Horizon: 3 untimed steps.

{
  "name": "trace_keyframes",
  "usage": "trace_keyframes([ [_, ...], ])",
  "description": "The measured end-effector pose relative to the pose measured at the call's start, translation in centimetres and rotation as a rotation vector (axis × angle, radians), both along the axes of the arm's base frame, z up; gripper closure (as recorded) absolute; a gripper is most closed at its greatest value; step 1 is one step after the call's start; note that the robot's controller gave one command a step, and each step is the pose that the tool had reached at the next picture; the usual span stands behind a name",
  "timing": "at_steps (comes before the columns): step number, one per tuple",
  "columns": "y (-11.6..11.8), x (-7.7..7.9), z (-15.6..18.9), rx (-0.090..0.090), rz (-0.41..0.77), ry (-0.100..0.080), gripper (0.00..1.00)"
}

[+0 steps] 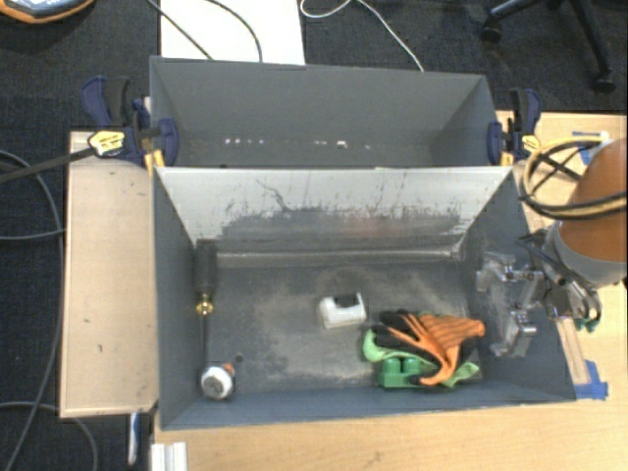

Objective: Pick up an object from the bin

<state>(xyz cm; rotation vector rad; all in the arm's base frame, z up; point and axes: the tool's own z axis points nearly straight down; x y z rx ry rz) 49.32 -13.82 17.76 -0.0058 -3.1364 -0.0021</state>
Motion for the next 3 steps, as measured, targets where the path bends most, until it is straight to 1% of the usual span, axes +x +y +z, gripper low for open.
trace_keyframes([
  [1, 0.1, 0.2, 0.4, -0.002, 0.007, -0.008, 0.0],
  [2, 3.4, 0.2, -8.9, -0.001, 0.001, -0.007, 0.0],
  [3, 2.5, 3.7, -10.5, -0.003, -0.086, -0.013, 1.0],
])
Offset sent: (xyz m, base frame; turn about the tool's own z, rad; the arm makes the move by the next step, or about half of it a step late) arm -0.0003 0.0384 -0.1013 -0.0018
